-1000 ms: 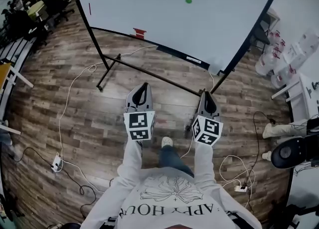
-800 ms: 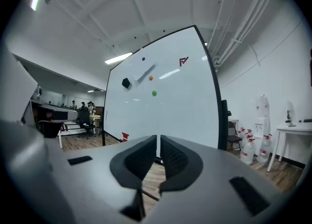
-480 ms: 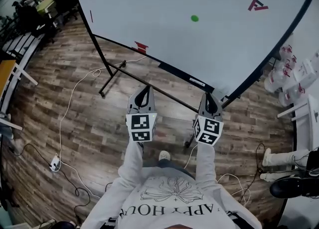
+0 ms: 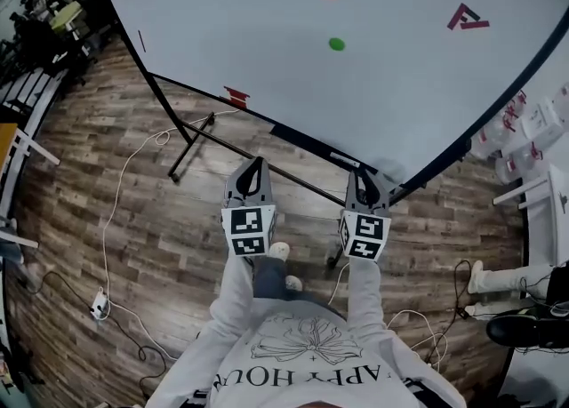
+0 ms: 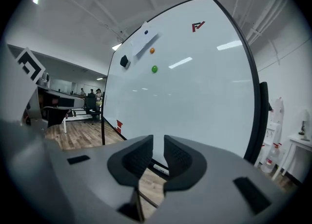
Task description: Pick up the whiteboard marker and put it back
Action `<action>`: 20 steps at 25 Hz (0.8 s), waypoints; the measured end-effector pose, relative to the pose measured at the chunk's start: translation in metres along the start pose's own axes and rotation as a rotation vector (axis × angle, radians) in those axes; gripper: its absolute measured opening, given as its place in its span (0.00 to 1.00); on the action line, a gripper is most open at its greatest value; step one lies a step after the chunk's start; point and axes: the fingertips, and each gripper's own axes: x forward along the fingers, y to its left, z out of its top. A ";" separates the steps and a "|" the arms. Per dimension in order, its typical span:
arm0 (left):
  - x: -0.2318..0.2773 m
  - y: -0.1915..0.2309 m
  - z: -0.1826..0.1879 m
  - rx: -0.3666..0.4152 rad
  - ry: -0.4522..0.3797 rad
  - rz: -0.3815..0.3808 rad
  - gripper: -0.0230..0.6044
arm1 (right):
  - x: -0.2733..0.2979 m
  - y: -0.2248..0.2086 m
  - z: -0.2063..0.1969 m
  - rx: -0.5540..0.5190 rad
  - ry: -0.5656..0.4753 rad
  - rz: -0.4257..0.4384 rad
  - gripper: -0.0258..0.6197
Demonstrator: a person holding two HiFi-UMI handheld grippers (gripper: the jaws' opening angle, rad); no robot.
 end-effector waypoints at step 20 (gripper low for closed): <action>0.147 0.026 -0.018 0.003 0.085 -0.147 0.05 | 0.138 0.000 -0.035 -0.187 0.250 0.038 0.14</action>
